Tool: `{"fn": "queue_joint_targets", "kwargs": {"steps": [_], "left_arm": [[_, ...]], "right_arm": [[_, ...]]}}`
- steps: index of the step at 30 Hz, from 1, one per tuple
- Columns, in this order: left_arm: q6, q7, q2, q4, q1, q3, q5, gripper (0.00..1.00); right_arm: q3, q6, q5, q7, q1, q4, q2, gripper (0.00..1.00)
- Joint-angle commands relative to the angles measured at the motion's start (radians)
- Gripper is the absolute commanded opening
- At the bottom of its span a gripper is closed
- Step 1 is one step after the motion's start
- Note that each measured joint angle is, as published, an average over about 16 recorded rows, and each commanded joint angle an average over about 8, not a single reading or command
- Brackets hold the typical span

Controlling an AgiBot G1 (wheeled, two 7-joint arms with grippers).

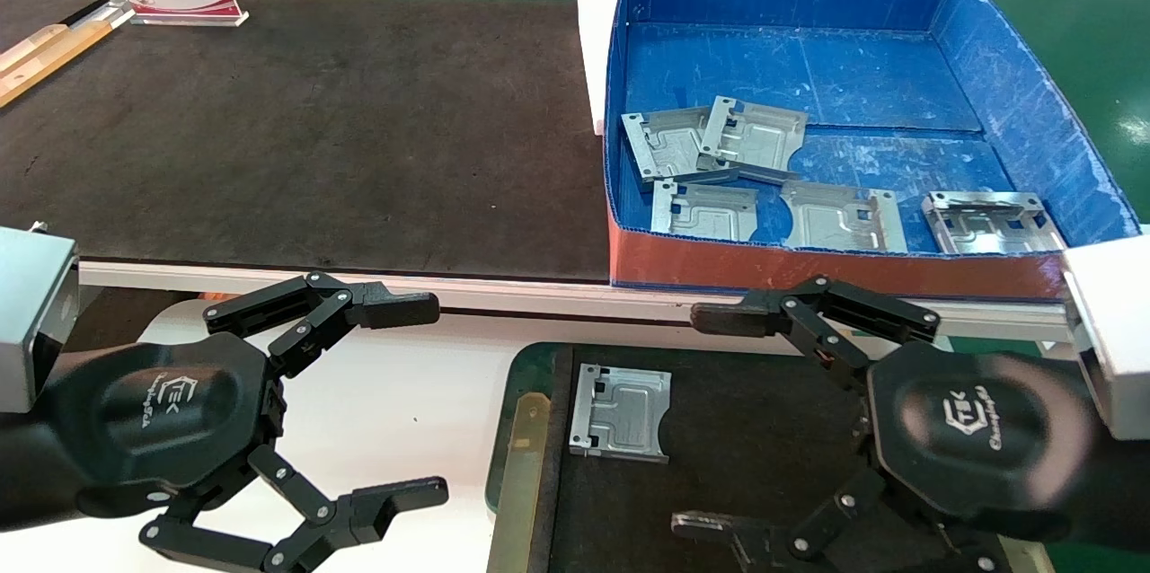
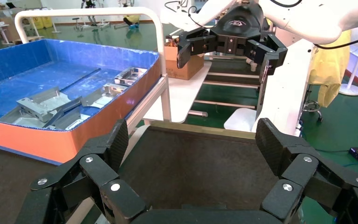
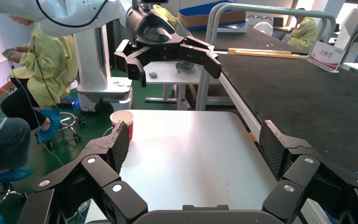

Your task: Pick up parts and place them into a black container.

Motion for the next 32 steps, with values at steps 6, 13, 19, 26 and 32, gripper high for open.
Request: {"fn": "queue_joint_targets", "kwargs": {"steps": [6, 13, 19, 26, 32], "left_arm": [[0.000, 0.000, 0.000, 0.000, 0.000, 0.000, 0.000, 1.00], [0.000, 0.000, 0.000, 0.000, 0.000, 0.000, 0.000, 1.00], [0.000, 0.000, 0.000, 0.000, 0.000, 0.000, 0.000, 1.00], [0.000, 0.000, 0.000, 0.000, 0.000, 0.000, 0.000, 1.00], [0.000, 0.000, 0.000, 0.000, 0.000, 0.000, 0.000, 1.00]], "right_arm": [[0.009, 0.002, 0.000, 0.006, -0.009, 0.011, 0.005, 1.00], [0.002, 0.002, 0.000, 0.001, -0.002, 0.002, 0.001, 1.00], [-0.002, 0.001, 0.000, 0.000, 0.001, -0.002, -0.001, 1.00], [-0.004, 0.001, 0.000, -0.002, 0.004, -0.006, -0.002, 1.00], [-0.006, 0.000, 0.000, -0.002, 0.005, -0.007, -0.003, 1.00]]}}
